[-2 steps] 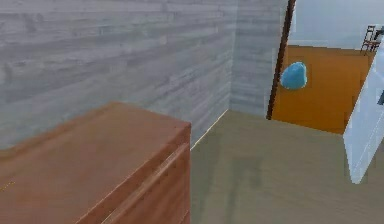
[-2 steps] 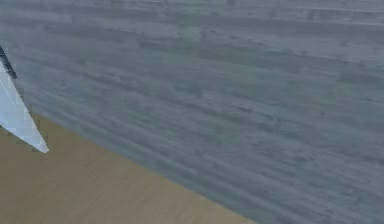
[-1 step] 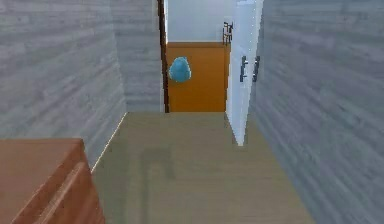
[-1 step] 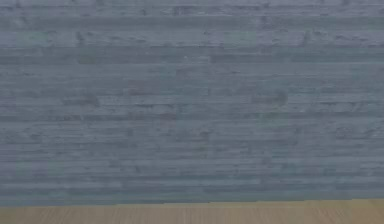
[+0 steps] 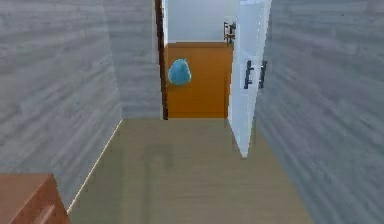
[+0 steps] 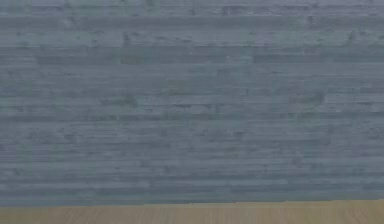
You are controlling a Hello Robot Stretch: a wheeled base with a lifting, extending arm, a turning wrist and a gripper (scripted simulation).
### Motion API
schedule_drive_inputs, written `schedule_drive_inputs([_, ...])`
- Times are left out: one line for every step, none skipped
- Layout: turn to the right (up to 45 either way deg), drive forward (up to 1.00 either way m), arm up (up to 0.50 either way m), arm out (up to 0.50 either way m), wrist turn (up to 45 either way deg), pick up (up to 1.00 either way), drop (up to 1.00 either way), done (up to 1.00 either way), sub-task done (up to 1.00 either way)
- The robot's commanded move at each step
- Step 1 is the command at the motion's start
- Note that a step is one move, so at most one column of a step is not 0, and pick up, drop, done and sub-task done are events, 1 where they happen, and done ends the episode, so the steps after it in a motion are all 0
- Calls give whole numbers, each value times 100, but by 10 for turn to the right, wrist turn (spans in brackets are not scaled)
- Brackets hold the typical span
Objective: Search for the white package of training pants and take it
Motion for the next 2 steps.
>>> schedule_drive_inputs([0,100,0,0,0,0,0,0,0])
schedule_drive_inputs([0,100,0,0,0,0,0,0,0])
